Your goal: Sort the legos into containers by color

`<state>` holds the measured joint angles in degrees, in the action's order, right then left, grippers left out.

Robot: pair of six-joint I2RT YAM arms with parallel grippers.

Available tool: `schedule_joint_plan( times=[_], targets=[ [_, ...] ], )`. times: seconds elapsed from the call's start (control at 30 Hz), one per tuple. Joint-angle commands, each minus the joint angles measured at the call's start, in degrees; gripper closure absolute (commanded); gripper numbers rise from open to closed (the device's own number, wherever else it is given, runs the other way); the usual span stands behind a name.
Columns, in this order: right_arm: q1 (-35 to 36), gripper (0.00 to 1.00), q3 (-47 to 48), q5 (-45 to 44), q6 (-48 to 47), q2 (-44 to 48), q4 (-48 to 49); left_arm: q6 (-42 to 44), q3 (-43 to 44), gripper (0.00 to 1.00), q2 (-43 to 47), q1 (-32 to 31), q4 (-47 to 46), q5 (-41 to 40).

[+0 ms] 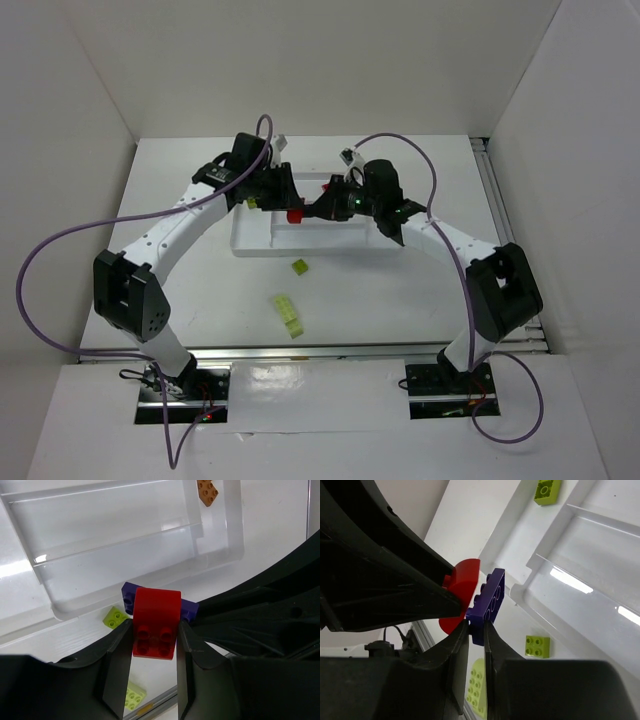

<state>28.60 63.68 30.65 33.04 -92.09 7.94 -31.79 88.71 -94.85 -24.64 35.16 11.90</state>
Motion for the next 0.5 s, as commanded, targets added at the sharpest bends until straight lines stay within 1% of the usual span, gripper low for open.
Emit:
schedule_joint_plan(
  times=[0.0,0.1,0.17,0.23,0.33,0.47],
  targets=[
    [-1.4,0.91,-0.4,-1.1,1.0,0.3,3.7,-0.4,0.1,1.00,0.6,1.5,-1.6,0.9],
    [-2.7,0.91,-1.5,-3.5,1.0,1.4,2.3,-0.4,0.1,1.00,1.2,2.1,-1.6,1.5],
    [-3.4,0.91,-2.1,-6.7,0.4,3.0,0.0,0.1,0.1,1.00,1.2,2.8,-1.6,1.5],
    [-5.7,0.92,-2.8,-9.1,0.4,4.5,-2.2,0.2,0.1,1.00,1.2,3.3,-1.6,1.5],
    [-8.2,0.92,-2.8,-13.2,-1.5,6.5,-7.0,0.2,0.8,1.00,-1.0,3.3,-1.6,2.0],
    [-10.0,0.92,-2.2,-19.2,-4.7,9.6,-11.9,-0.9,5.3,1.00,-5.6,3.3,-2.1,2.0]
  ],
)
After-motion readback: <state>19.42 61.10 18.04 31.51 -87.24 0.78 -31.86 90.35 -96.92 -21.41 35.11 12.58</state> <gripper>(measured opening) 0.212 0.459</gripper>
